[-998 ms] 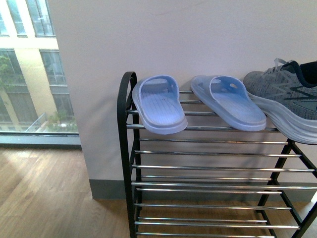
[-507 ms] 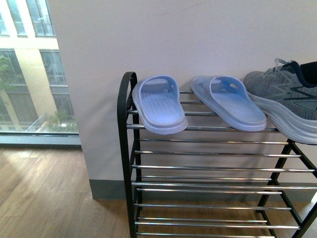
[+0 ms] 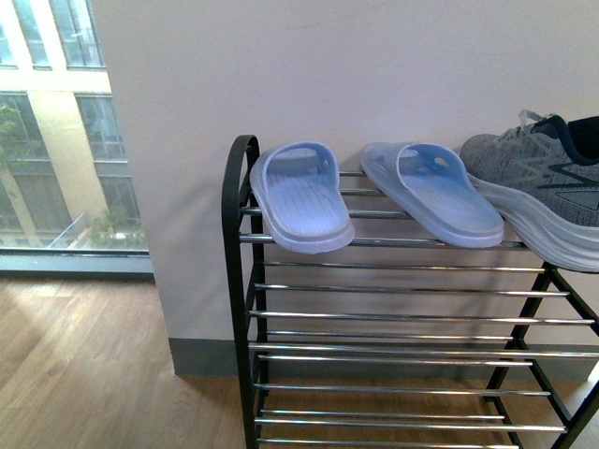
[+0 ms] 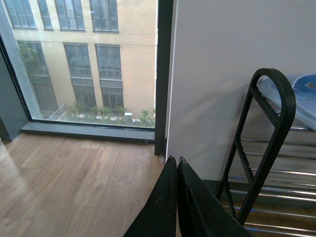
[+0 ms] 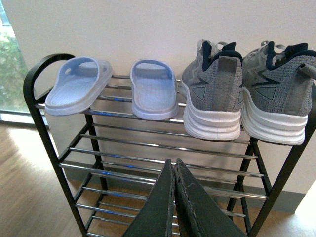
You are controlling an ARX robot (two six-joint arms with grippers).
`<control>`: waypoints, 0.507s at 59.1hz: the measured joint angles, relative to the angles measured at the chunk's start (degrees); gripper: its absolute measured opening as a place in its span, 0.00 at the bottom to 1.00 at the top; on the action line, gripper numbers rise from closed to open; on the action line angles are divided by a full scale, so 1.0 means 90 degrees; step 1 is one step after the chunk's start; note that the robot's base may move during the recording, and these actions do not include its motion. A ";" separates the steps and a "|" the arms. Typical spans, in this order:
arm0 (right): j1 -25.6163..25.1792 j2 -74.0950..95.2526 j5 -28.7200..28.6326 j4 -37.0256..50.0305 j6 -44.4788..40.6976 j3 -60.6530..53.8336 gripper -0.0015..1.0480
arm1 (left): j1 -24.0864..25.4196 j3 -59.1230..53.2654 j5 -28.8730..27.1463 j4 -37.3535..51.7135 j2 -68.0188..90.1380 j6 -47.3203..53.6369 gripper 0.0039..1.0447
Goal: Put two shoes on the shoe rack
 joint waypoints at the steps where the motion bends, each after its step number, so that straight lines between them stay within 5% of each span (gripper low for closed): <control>1: 0.0000 -0.0046 0.0000 -0.0044 0.0000 0.0000 0.02 | 0.0000 0.0000 0.0000 -0.0036 -0.0036 0.0000 0.01; 22: 0.0000 -0.0748 0.0000 -0.0755 0.0000 0.0000 0.02 | 0.0000 0.0002 -0.0005 -0.1457 -0.1358 0.0000 0.01; 30: 0.0000 -0.1746 0.0000 -0.1814 0.0002 0.0000 0.02 | 0.0005 0.0002 -0.0002 -0.1489 -0.1370 0.0000 0.01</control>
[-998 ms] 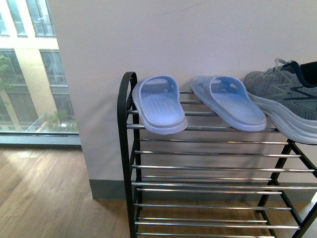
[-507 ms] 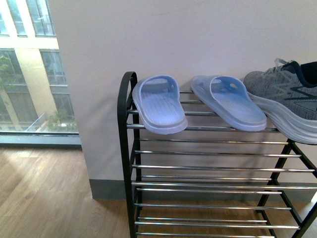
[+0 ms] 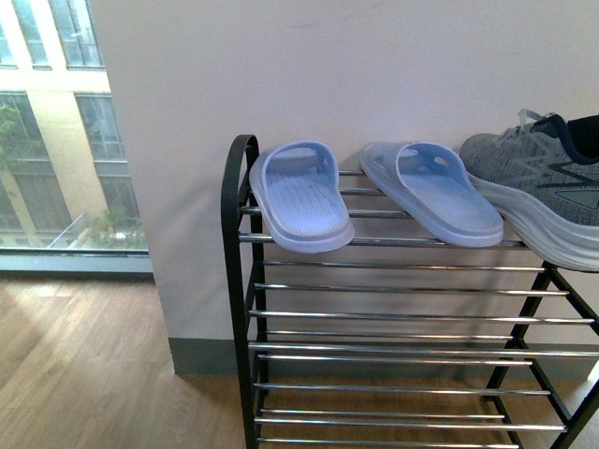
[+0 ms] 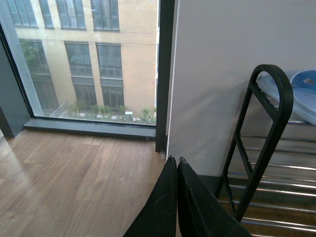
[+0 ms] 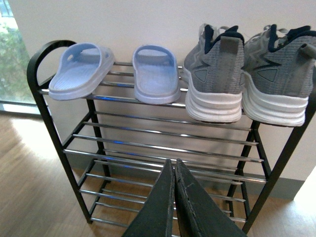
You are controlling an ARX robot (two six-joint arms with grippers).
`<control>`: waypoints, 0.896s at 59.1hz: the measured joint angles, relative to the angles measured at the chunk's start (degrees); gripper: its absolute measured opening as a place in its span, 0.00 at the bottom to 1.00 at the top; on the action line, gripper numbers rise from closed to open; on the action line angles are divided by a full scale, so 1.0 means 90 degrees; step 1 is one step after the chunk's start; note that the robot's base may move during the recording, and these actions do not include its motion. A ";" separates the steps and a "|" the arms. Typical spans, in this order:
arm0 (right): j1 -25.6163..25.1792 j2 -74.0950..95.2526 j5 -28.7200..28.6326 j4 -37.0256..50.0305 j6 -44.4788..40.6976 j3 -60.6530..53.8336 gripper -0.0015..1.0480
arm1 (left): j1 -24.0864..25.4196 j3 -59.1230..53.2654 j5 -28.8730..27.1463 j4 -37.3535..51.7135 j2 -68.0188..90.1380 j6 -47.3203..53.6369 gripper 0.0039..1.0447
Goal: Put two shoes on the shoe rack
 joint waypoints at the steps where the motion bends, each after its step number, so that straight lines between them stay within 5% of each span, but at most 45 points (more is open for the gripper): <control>1: 0.0000 -0.0041 0.0002 -0.0012 0.0000 0.0000 0.02 | 0.0000 0.0000 0.0002 0.0002 -0.0002 0.0000 0.01; 16: 0.0000 -0.0078 0.0002 -0.0041 0.0000 0.0000 0.02 | 0.0000 0.0000 0.0002 0.0000 -0.0005 -0.0002 0.01; 18: 0.0000 -0.0078 0.0002 -0.0039 -0.0002 0.0000 0.03 | 0.0000 0.0000 0.0002 0.0000 -0.0005 -0.0002 0.07; 47: 0.0000 -0.0087 -0.0005 -0.0041 0.0000 0.0000 0.86 | 0.0000 0.0000 -0.0012 0.0002 -0.0005 0.0000 0.92; 53: 0.0000 -0.0087 -0.0010 -0.0041 0.0005 0.0000 0.91 | 0.0000 0.0000 -0.0010 0.0000 -0.0005 0.0012 0.91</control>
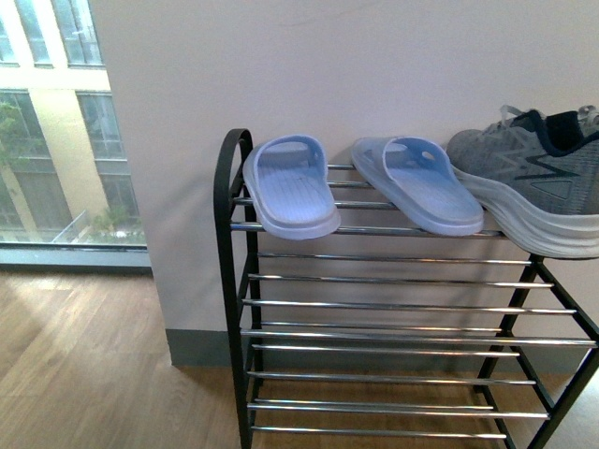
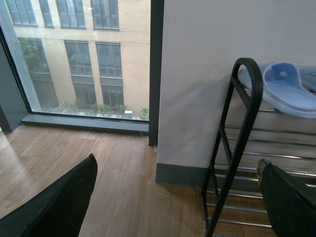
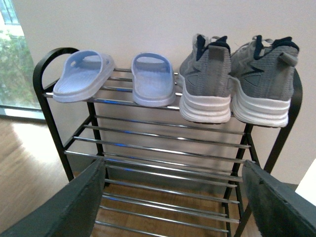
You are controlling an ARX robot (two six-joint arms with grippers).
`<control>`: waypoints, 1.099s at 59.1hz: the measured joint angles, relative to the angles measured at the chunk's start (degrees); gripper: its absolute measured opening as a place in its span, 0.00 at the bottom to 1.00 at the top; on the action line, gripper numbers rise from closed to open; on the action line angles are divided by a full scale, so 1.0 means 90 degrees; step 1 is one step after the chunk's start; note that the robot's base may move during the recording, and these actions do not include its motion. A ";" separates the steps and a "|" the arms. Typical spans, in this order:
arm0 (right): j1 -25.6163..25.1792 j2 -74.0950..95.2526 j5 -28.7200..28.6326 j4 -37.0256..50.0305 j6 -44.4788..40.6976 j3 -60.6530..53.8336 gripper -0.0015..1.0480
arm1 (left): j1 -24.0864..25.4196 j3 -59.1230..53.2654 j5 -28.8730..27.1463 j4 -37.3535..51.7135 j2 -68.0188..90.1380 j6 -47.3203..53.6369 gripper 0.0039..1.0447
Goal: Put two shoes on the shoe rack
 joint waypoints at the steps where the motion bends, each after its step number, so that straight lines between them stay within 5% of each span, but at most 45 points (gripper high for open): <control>1: 0.0000 0.0000 0.0002 0.0000 0.0000 0.0002 0.91 | 0.0000 0.0000 0.0000 0.0002 0.0000 0.0000 0.91; 65: 0.0000 -0.0012 0.0024 -0.0017 0.0019 0.0000 0.91 | 0.0019 0.0000 0.0019 0.0002 -0.0002 0.0002 0.91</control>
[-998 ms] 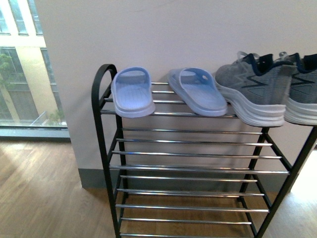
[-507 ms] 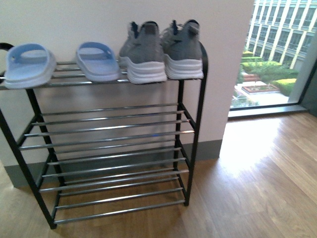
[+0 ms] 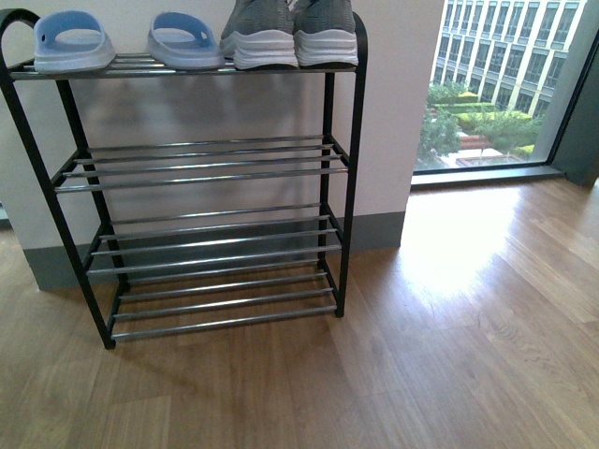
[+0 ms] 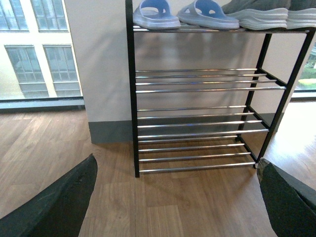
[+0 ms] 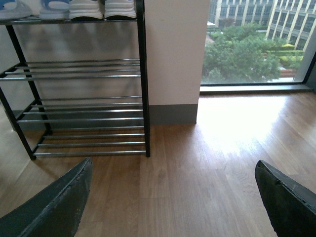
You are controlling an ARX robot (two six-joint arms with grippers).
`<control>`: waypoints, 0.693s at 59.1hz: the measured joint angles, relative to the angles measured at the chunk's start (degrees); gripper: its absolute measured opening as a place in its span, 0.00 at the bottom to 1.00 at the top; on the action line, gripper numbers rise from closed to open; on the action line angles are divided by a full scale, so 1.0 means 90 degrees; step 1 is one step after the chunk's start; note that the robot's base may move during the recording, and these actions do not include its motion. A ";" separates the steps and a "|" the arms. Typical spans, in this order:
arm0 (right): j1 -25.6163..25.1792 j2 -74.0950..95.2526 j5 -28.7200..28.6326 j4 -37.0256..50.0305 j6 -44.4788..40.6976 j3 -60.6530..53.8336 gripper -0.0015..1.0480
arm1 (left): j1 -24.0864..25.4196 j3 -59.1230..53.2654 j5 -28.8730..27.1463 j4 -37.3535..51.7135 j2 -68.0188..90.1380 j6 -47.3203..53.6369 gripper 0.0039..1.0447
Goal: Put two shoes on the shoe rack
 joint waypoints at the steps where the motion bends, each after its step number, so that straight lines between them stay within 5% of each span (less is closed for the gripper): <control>1: 0.0000 0.0000 0.0002 0.0000 0.0000 0.0000 0.91 | 0.0000 0.0000 0.0000 0.0000 0.0000 0.0000 0.91; 41: 0.0002 0.0007 -0.0032 -0.0002 0.0000 0.0000 0.91 | 0.0000 0.0000 -0.0019 -0.0002 0.0000 -0.0002 0.91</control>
